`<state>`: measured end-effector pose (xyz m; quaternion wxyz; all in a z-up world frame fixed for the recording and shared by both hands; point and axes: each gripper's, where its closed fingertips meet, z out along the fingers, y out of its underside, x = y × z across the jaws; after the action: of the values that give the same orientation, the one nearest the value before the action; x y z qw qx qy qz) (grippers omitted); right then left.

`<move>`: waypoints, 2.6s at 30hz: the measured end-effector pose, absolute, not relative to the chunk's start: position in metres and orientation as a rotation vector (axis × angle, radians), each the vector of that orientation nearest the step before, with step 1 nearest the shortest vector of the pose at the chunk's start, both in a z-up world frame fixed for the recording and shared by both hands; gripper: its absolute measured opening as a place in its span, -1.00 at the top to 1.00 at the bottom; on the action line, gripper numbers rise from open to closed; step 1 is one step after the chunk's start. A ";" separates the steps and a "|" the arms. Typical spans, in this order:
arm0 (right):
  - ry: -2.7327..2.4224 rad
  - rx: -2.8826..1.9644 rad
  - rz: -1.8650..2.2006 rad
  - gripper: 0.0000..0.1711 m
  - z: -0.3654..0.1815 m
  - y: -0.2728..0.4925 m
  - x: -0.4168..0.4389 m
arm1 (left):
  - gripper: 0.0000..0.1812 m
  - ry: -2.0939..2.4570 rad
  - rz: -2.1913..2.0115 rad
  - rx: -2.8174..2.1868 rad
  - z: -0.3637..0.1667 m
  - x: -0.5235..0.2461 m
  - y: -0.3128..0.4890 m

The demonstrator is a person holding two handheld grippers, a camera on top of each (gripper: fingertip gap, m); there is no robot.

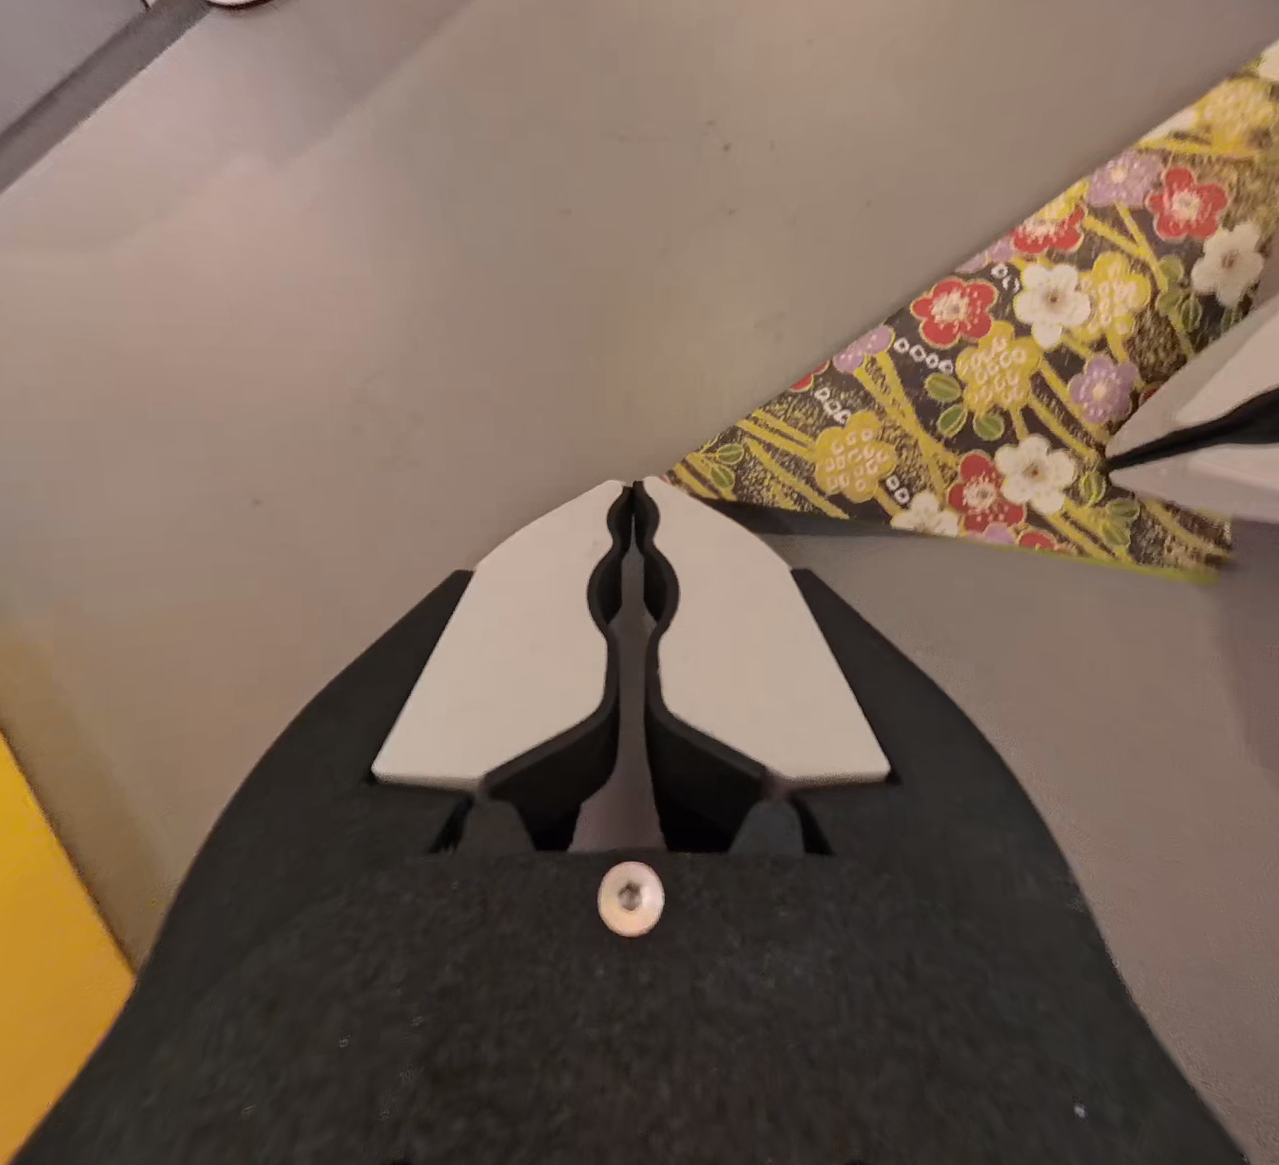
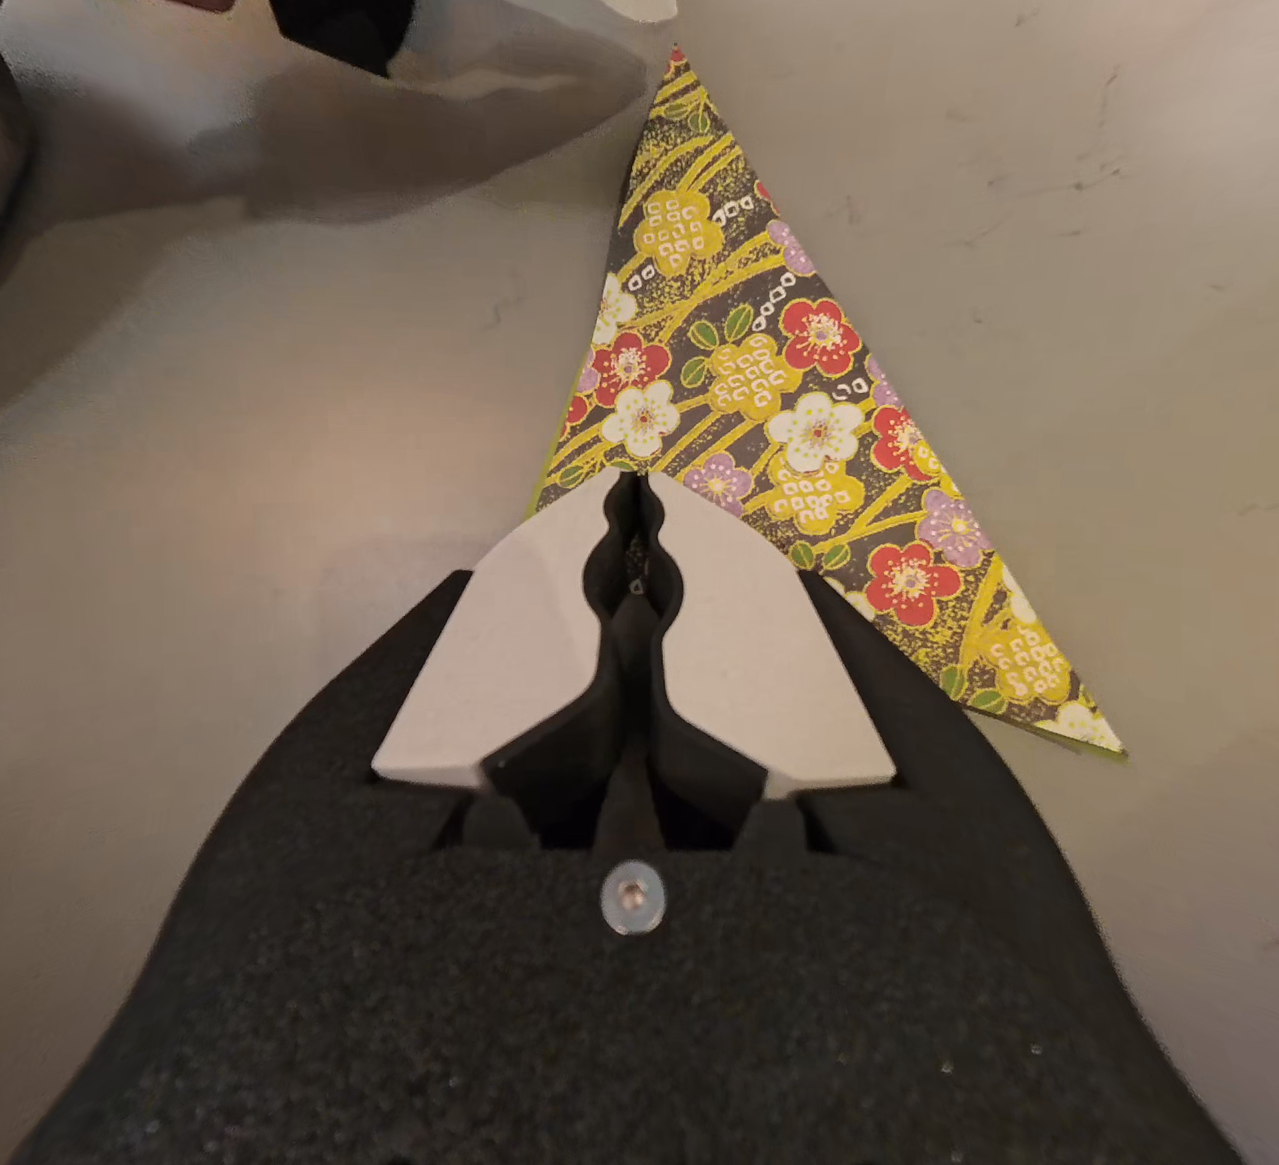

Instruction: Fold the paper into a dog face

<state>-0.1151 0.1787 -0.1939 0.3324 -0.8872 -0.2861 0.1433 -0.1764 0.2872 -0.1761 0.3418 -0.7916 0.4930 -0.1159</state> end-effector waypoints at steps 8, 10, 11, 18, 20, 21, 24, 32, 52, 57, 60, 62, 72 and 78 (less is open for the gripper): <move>-0.695 -2.347 0.352 1.00 -0.194 0.179 -0.115 | 1.00 1.390 -0.486 -2.009 -0.169 -0.155 0.265; -0.655 -2.368 0.327 1.00 -0.194 0.179 -0.115 | 1.00 1.421 -0.510 -2.018 -0.174 -0.147 0.254; -0.631 -2.380 0.319 1.00 -0.194 0.179 -0.115 | 1.00 1.433 -0.484 -2.029 -0.179 -0.145 0.252; -0.570 -2.403 0.369 1.00 -0.193 0.178 -0.116 | 1.00 1.426 -0.387 -2.082 -0.194 -0.144 0.262; -0.581 -2.410 0.392 1.00 -0.193 0.178 -0.116 | 1.00 1.400 -0.379 -2.088 -0.194 -0.145 0.269; -0.588 -2.415 0.402 1.00 -0.193 0.178 -0.116 | 1.00 1.391 -0.372 -2.089 -0.194 -0.146 0.273; -0.590 -2.426 0.429 1.00 -0.193 0.179 -0.116 | 1.00 1.385 -0.368 -2.084 -0.194 -0.151 0.280; -0.667 -2.425 0.437 1.00 -0.191 0.178 -0.118 | 1.00 1.406 -0.374 -2.036 -0.194 -0.154 0.279; -1.200 -2.355 0.463 1.00 -0.190 0.276 -0.151 | 1.00 1.384 -0.518 -2.039 -0.194 -0.154 0.279; -1.206 -2.356 0.441 1.00 -0.194 0.278 -0.150 | 1.00 1.376 -0.533 -2.043 -0.194 -0.154 0.279; -1.212 -2.342 0.426 1.00 -0.194 0.278 -0.150 | 1.00 1.372 -0.533 -2.047 -0.194 -0.154 0.279; -1.233 -2.327 0.400 1.00 -0.195 0.278 -0.150 | 1.00 1.369 -0.533 -2.053 -0.194 -0.154 0.279; -1.233 -2.271 0.357 1.00 -0.195 0.279 -0.149 | 1.00 1.394 -0.508 -2.033 -0.194 -0.154 0.281; -1.262 -2.248 0.336 1.00 -0.195 0.276 -0.146 | 1.00 1.396 -0.489 -2.017 -0.194 -0.154 0.281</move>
<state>-0.1460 0.2764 -0.1953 0.2675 -0.8332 -0.4677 0.1244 -0.1540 0.2815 -0.1940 0.3146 -0.7655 0.5297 -0.1855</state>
